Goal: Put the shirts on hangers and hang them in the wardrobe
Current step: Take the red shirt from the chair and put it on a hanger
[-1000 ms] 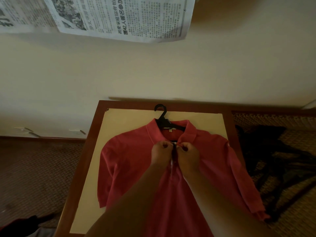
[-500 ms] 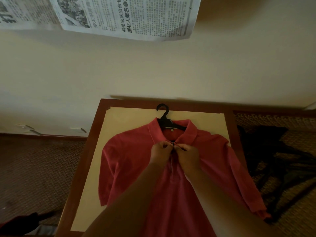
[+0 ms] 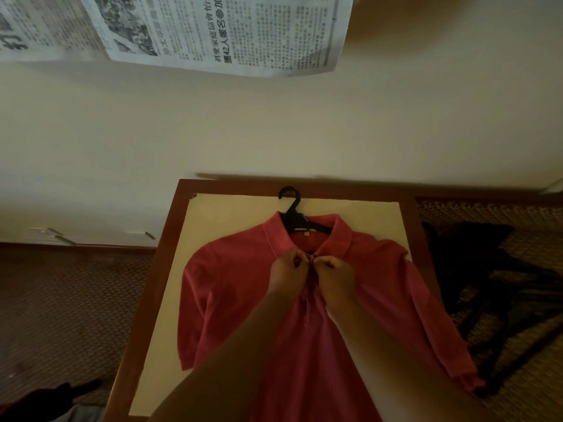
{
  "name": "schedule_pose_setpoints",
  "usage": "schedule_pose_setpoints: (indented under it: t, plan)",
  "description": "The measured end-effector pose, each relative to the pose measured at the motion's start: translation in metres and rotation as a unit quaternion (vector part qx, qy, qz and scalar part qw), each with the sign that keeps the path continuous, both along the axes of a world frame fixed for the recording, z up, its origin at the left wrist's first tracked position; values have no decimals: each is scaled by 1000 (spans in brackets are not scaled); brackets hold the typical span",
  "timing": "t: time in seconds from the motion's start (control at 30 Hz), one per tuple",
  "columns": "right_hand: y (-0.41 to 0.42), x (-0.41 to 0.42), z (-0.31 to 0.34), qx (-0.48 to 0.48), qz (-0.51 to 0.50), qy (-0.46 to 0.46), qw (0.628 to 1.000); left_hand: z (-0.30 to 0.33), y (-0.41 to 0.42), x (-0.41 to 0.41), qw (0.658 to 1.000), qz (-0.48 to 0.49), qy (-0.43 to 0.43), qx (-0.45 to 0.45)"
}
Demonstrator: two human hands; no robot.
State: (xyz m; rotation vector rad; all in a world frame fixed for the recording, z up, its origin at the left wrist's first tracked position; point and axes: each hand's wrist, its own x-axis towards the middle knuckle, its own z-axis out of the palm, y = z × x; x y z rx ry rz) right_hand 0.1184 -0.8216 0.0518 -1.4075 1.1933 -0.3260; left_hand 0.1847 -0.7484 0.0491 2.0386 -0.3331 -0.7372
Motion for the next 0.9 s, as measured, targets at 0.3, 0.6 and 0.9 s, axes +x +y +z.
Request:
schedule_pose_setpoints:
  t: [0.3, 0.6, 0.9]
  plan:
    - [-13, 4, 9, 151, -1, -18, 988, 4, 9, 0, 980, -155, -111, 56]
    - [-20, 4, 8, 165, 35, 6, 986, 3, -1, -5, 991, -76, -109, -1]
    - [-23, -1, -1, 144, 50, -17, 988, 0, -6, 8, 996, -86, -38, -7]
